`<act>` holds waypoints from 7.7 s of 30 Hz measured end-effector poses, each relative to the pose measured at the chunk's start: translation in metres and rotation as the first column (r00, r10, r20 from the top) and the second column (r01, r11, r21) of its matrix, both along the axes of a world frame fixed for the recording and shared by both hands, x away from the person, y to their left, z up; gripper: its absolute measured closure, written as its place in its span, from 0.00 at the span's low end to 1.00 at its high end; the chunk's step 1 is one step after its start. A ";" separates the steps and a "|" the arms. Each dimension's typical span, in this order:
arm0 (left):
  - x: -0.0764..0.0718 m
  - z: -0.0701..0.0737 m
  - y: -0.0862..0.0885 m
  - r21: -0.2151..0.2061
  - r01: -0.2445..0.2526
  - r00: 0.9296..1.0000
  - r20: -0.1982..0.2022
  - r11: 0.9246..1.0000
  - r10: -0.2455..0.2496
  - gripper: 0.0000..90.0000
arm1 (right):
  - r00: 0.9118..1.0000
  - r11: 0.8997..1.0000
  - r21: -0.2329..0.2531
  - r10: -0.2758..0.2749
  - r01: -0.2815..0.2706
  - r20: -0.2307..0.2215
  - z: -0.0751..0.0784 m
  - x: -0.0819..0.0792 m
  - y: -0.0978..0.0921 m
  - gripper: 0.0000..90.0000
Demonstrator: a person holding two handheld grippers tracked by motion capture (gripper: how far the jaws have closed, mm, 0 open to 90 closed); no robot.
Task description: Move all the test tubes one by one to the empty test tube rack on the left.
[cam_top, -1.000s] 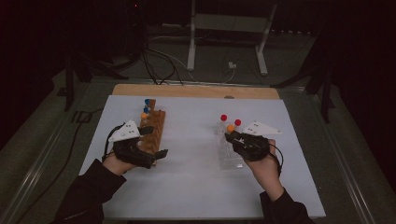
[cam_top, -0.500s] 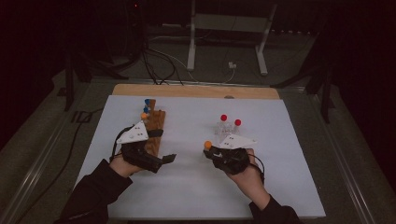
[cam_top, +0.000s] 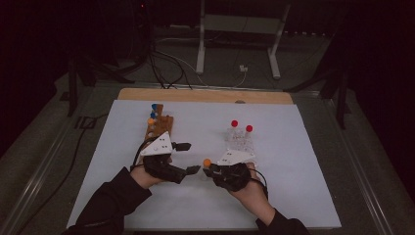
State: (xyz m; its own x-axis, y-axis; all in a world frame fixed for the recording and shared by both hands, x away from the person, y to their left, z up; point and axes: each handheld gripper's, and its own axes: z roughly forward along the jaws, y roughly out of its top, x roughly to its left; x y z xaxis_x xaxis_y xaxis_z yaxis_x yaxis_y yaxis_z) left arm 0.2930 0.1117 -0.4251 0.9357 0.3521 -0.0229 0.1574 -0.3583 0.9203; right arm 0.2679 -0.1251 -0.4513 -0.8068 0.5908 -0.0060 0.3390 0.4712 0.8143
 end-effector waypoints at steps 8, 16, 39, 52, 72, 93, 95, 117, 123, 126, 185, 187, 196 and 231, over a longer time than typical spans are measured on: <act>-0.001 -0.008 -0.018 0.034 0.040 0.999 0.014 0.999 -0.041 0.57 | 1.000 1.000 0.000 0.009 -0.009 -0.007 -0.001 -0.001 0.002 0.83; 0.000 -0.012 -0.025 0.069 0.049 0.998 0.028 0.996 -0.051 0.78 | 1.000 1.000 0.006 0.013 -0.013 -0.001 0.001 -0.002 0.002 0.83; 0.017 0.027 -0.001 0.021 -0.025 0.998 0.064 0.999 0.024 0.80 | 0.996 0.992 0.113 -0.064 0.058 0.054 0.018 -0.003 -0.017 0.28; 0.033 0.060 0.038 -0.023 -0.155 0.982 0.110 0.988 0.157 0.80 | 0.993 0.981 0.166 -0.107 0.097 0.054 0.022 -0.001 -0.024 0.00; 0.072 0.046 0.101 -0.033 -0.438 0.893 0.100 0.898 0.439 0.80 | 0.997 0.973 0.225 -0.059 0.045 0.054 0.026 -0.001 -0.035 0.00; 0.077 -0.001 0.119 -0.014 -0.514 0.858 0.021 0.858 0.514 0.80 | 0.998 0.974 0.223 -0.052 0.041 0.046 0.026 0.000 -0.036 0.00; 0.077 -0.007 0.118 -0.005 -0.515 0.857 0.021 0.857 0.515 0.80 | 0.998 0.973 0.225 -0.053 0.041 0.046 0.027 0.000 -0.037 0.00; 0.075 -0.028 0.109 0.079 -0.514 0.858 0.045 0.854 0.512 0.79 | 0.998 0.972 0.233 -0.046 0.033 0.049 0.030 -0.001 -0.039 0.00; 0.076 -0.027 0.109 0.086 -0.511 0.859 0.034 0.855 0.510 0.79 | 0.997 0.971 0.235 -0.048 0.033 0.055 0.032 -0.001 -0.041 0.00; 0.074 -0.026 0.109 0.090 -0.504 0.863 0.029 0.859 0.504 0.75 | 0.997 0.971 0.237 -0.052 0.037 0.058 0.035 -0.001 -0.043 0.00; -0.002 -0.011 0.084 0.032 -0.285 0.958 -0.011 0.958 0.285 0.02 | 0.915 0.916 -0.017 -0.398 0.400 0.070 -0.020 0.103 -0.102 0.74; -0.002 -0.011 0.084 0.030 -0.288 0.957 -0.010 0.957 0.288 0.02 | 0.918 0.919 -0.026 -0.392 0.394 0.066 -0.021 0.104 -0.102 0.78; -0.002 -0.010 0.084 0.028 -0.284 0.959 -0.011 0.959 0.284 0.02 | 0.912 0.912 -0.022 -0.408 0.409 0.047 -0.017 0.105 -0.102 0.83; -0.010 0.005 0.062 0.021 -0.178 0.984 -0.001 0.984 0.178 0.02 | 0.972 0.977 0.039 -0.212 0.209 0.104 0.046 0.056 -0.065 0.83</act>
State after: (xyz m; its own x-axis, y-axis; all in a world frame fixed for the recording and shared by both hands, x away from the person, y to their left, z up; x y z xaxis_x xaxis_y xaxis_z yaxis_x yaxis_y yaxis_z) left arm 0.2829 0.1741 -0.4201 0.8577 0.5138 -0.0168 0.2234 -0.3432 0.9123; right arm 0.3239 -0.1905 -0.4057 -0.6600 0.7483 -0.0667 0.3388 0.3757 0.8626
